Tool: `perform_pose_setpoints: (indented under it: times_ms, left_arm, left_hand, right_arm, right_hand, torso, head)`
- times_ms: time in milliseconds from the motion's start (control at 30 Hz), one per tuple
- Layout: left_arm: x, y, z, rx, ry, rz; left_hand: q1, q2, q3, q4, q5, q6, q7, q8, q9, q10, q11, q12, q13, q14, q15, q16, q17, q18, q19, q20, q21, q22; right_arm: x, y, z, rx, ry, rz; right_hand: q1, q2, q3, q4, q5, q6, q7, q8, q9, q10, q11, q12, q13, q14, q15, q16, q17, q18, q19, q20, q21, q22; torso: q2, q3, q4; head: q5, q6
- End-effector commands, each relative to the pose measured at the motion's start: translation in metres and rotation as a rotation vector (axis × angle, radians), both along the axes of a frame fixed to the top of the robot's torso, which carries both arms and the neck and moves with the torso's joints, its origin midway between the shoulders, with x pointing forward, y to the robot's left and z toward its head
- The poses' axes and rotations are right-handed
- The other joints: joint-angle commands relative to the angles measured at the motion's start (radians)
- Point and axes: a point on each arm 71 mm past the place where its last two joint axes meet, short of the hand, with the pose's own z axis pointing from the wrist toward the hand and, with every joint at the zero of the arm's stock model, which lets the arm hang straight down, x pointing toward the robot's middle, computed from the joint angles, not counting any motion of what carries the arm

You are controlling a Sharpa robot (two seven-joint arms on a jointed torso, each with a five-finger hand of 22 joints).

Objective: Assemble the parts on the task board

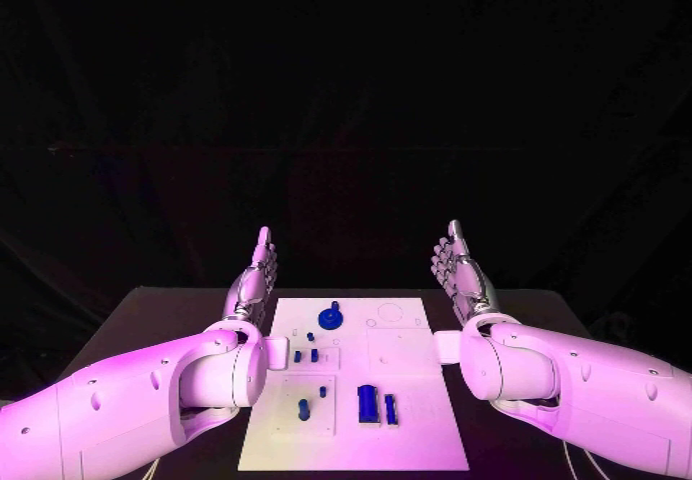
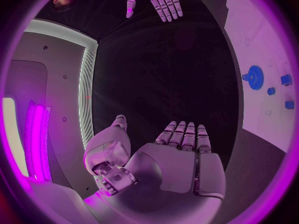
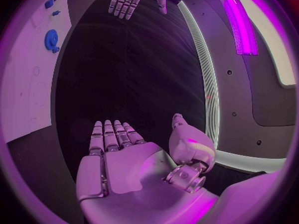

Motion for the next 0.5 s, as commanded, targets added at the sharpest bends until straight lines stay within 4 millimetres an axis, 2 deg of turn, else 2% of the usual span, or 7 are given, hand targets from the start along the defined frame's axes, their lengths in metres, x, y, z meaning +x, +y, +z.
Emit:
perform_pose_setpoints:
  times_ms: [33,100,200,233,300,400,500]
  left_arm:
    - [-0.0002,-0.0012,0.0029,0.008,-0.03,-0.001]
    - [-0.0002,-0.0012,0.0029,0.008,-0.03,-0.001]
    - [-0.0002,-0.0012,0.0029,0.008,-0.03,-0.001]
    - [-0.0002,-0.0012,0.0029,0.008,-0.03,-0.001]
    - [-0.0002,-0.0012,0.0029,0.008,-0.03,-0.001]
    - [-0.0002,-0.0012,0.0029,0.008,-0.03,-0.001]
    - [-0.0002,-0.0012,0.0029,0.008,-0.03,-0.001]
  left_hand:
    - [-0.064,0.0,0.0,-0.005,-0.005,-0.038,0.0,-0.007,-0.002,-0.04,-0.001,-0.006,-0.001,-0.035,-0.003,-0.007,-0.001,-0.008,-0.049,-0.003,-0.004,-0.001]
    - [-0.075,0.0,0.0,-0.005,-0.005,-0.044,0.0,-0.007,-0.002,-0.046,-0.001,-0.006,-0.001,-0.11,-0.003,-0.007,-0.001,-0.008,-0.049,-0.003,-0.004,-0.001]
    - [-0.088,0.0,0.0,-0.005,-0.005,-0.052,0.0,-0.007,-0.002,-0.054,-0.001,-0.006,-0.001,-0.11,-0.003,-0.007,-0.001,-0.008,-0.049,-0.003,-0.004,-0.001]
    - [-0.092,0.0,0.0,-0.005,-0.005,-0.123,0.0,-0.007,-0.002,-0.125,-0.001,-0.006,-0.001,-0.11,-0.003,-0.007,-0.001,-0.008,-0.049,-0.003,-0.004,-0.001]
    - [-0.101,0.0,0.0,-0.005,-0.005,-0.123,0.0,-0.007,-0.002,-0.125,-0.001,-0.006,-0.001,-0.11,-0.003,-0.007,-0.001,-0.008,-0.049,-0.003,-0.004,-0.001]
    - [-0.117,0.0,0.0,-0.005,-0.005,-0.123,0.0,-0.007,-0.002,-0.125,-0.001,-0.006,-0.001,-0.11,-0.003,-0.007,-0.001,-0.008,-0.049,-0.003,-0.004,-0.001]
    - [-0.201,0.0,0.0,-0.005,-0.005,-0.123,0.0,-0.007,-0.002,-0.125,-0.001,-0.006,-0.001,-0.11,-0.003,-0.007,-0.001,-0.008,-0.049,-0.003,-0.004,-0.001]
  right_arm:
    - [-0.0003,0.0005,0.0016,0.0,-0.02,0.001]
    - [-0.0003,0.0005,0.0016,0.0,-0.02,0.001]
    - [-0.0003,0.0005,0.0016,0.0,-0.02,0.001]
    - [-0.0003,0.0005,0.0016,0.0,-0.02,0.001]
    - [-0.0003,0.0005,0.0016,0.0,-0.02,0.001]
    - [-0.0003,0.0005,0.0016,0.0,-0.02,0.001]
    - [-0.0003,0.0005,0.0016,0.0,-0.02,0.001]
  right_hand:
    - [-0.061,0.0,0.001,-0.005,-0.005,-0.041,-0.001,-0.003,-0.001,-0.043,0.001,-0.004,-0.002,-0.043,-0.001,-0.004,-0.001,-0.014,-0.035,-0.004,-0.005,-0.019]
    - [-0.07,0.0,0.001,-0.005,-0.005,-0.047,-0.001,-0.003,-0.001,-0.05,0.001,-0.004,-0.002,-0.051,-0.001,-0.004,-0.001,-0.014,-0.109,-0.004,-0.005,-0.019]
    - [-0.084,0.0,0.001,-0.005,-0.005,-0.055,-0.001,-0.003,-0.001,-0.059,0.001,-0.004,-0.002,-0.06,-0.001,-0.004,-0.001,-0.014,-0.109,-0.004,-0.005,-0.019]
    - [-0.086,0.0,0.001,-0.005,-0.005,-0.126,-0.001,-0.003,-0.001,-0.062,0.001,-0.004,-0.002,-0.062,-0.001,-0.004,-0.001,-0.014,-0.109,-0.004,-0.005,-0.019]
    - [-0.093,0.0,0.001,-0.005,-0.005,-0.126,-0.001,-0.003,-0.001,-0.137,0.001,-0.004,-0.002,-0.138,-0.001,-0.004,-0.001,-0.014,-0.109,-0.004,-0.005,-0.019]
    - [-0.111,0.0,0.001,-0.005,-0.005,-0.126,-0.001,-0.003,-0.001,-0.137,0.001,-0.004,-0.002,-0.138,-0.001,-0.004,-0.001,-0.014,-0.109,-0.004,-0.005,-0.019]
    - [-0.19,0.0,0.001,-0.005,-0.005,-0.126,-0.001,-0.003,-0.001,-0.137,0.001,-0.004,-0.002,-0.138,-0.001,-0.004,-0.001,-0.014,-0.109,-0.004,-0.005,-0.019]
  torso:
    - [0.0,-0.0001,0.0]
    - [0.0,-0.0001,0.0]
    - [0.0,-0.0001,0.0]
    - [0.0,-0.0001,0.0]
    - [0.0,-0.0001,0.0]
    - [0.0,-0.0001,0.0]
    - [0.0,-0.0001,0.0]
  head:
    - [0.0,0.0]
    - [0.0,0.0]
    - [0.0,0.0]
    - [0.0,0.0]
    - [0.0,0.0]
    - [0.0,0.0]
    - [0.0,0.0]
